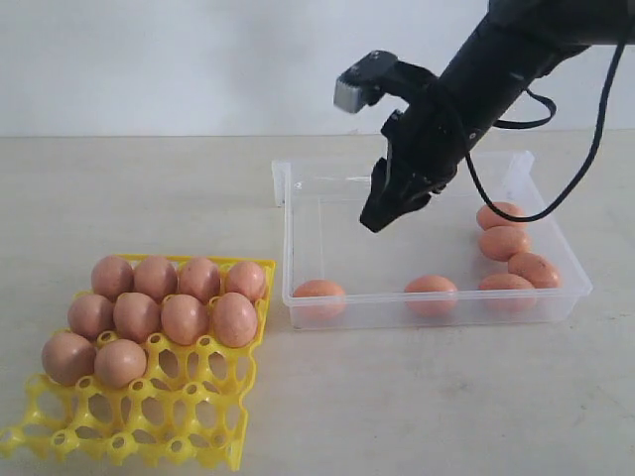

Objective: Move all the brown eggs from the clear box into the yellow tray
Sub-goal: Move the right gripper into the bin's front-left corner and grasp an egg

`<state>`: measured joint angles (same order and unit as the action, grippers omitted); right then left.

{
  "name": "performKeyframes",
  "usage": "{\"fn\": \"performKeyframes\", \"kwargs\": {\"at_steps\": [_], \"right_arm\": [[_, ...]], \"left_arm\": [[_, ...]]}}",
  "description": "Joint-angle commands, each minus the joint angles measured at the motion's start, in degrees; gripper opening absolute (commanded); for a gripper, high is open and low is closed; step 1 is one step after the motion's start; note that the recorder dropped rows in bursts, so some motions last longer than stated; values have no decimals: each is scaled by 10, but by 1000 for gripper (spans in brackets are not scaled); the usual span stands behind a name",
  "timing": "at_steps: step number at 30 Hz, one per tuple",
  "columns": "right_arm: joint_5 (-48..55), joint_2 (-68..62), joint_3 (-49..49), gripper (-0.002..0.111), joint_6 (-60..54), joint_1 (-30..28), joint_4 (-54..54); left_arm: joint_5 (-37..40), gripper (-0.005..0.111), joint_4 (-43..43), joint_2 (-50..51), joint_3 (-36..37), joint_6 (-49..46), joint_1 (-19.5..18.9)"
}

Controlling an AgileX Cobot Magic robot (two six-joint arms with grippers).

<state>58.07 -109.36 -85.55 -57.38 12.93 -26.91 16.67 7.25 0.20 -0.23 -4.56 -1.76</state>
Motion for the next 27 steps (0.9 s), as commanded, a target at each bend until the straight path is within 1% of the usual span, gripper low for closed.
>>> {"fn": "performKeyframes", "kwargs": {"at_steps": [1,2,3,4,5,8,13,14,19,23,25,27], "right_arm": [[-9,-7,-9,43,-27,54,127],[-39,-13,-9,51,-27,66,140],[-64,-17,-9,57,-31,79,146],[-93,-22,-9,62,-38,92,151],[-118,-27,-9,64,-49,103,159],[-170,-43,-9,60,-63,125,184],[-179,-73,-9,49,-46,129,183],[-175,-79,-9,48,-37,129,183],[-167,-79,-9,48,-31,129,159],[-164,-79,-9,54,-27,129,154],[-185,-79,-9,56,-27,129,140],[-222,-79,-9,55,-25,129,118]], "left_arm": [[-4,4,-3,-2,2,0,4],[-4,4,-3,-2,2,0,4],[-4,4,-3,-2,2,0,4],[-4,4,-3,-2,2,0,4],[-4,4,-3,-2,2,0,4],[-4,4,-3,-2,2,0,4],[-4,4,-3,-2,2,0,4],[-4,4,-3,-2,2,0,4],[-4,4,-3,-2,2,0,4],[-4,4,-3,-2,2,0,4],[-4,4,-3,-2,2,0,4],[-4,4,-3,-2,2,0,4]]}}
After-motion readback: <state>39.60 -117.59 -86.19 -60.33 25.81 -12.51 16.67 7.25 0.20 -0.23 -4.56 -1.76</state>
